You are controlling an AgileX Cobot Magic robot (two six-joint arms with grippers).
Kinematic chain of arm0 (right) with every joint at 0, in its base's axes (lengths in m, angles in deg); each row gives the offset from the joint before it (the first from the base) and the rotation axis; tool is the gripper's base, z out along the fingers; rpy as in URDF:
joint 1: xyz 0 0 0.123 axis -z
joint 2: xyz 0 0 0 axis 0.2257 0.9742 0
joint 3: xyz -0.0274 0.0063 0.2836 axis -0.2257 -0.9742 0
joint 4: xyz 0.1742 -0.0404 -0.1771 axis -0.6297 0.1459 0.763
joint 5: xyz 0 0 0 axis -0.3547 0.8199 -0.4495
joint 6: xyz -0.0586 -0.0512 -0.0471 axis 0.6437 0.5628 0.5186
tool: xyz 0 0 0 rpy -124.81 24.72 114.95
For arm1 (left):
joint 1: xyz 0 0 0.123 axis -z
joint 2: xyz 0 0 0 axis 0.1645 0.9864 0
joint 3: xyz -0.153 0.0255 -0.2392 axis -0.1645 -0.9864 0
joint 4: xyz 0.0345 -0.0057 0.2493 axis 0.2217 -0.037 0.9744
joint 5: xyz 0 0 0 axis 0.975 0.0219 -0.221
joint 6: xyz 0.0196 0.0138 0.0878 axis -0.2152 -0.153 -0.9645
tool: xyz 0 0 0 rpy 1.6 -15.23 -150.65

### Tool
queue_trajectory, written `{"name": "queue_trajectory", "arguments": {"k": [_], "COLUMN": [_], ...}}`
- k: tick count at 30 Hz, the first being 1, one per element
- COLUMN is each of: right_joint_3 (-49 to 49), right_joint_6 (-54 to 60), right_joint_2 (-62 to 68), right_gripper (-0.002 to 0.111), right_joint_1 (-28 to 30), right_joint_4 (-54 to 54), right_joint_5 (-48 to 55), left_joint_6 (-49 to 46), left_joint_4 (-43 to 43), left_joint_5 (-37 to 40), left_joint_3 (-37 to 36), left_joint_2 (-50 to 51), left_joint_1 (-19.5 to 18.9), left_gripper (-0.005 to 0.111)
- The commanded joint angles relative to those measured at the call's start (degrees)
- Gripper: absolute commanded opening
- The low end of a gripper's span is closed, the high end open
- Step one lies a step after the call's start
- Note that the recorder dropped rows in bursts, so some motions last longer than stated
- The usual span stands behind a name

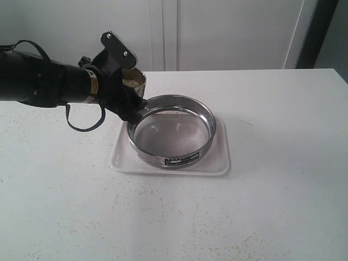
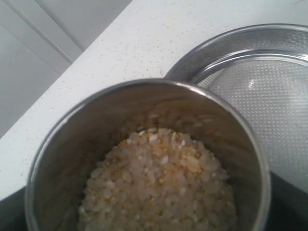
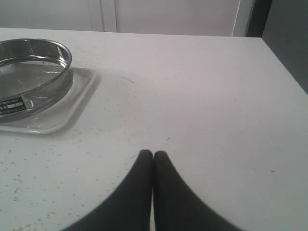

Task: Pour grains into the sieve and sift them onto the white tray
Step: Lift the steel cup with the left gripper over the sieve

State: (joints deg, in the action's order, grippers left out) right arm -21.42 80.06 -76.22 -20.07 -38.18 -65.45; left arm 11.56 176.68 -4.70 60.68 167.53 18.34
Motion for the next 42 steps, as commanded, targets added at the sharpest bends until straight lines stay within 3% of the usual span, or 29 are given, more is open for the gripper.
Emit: {"name": "queue_trajectory", "arguments": {"k": [1,17,29,42], "right_joint_3": [-0.41,-0.41,-0.41,-0.41], "right_joint_6": [-0.28,-0.28,-0.28,-0.28], "right_joint_2": [-0.34,-0.34,-0.34,-0.34], "right_gripper": [0.0,0.0,0.0,0.0], "right_joint_1": [0.22,0.22,0.22,0.22], "right_joint_4": [0.07,0.07,0.07,0.07], "right_joint_5": [-0.79,-0.79,-0.79,-0.79], "left_joint_6": [0.42,-2.79,-13.27,-19.72], "left_joint_4": [2.78,2.78,2.78,2.78], "left_joint_5": [0.81,0.95,11.42,15.62], "left_joint_3": [3.68,8.19,8.19,8.19], "left_joint_2": [1.81,4.73,4.73,4.73], "left_joint_1": [0.33,0.58,5.51,5.66], "left_gripper": [0.0,0.0,0.0,0.0]}}
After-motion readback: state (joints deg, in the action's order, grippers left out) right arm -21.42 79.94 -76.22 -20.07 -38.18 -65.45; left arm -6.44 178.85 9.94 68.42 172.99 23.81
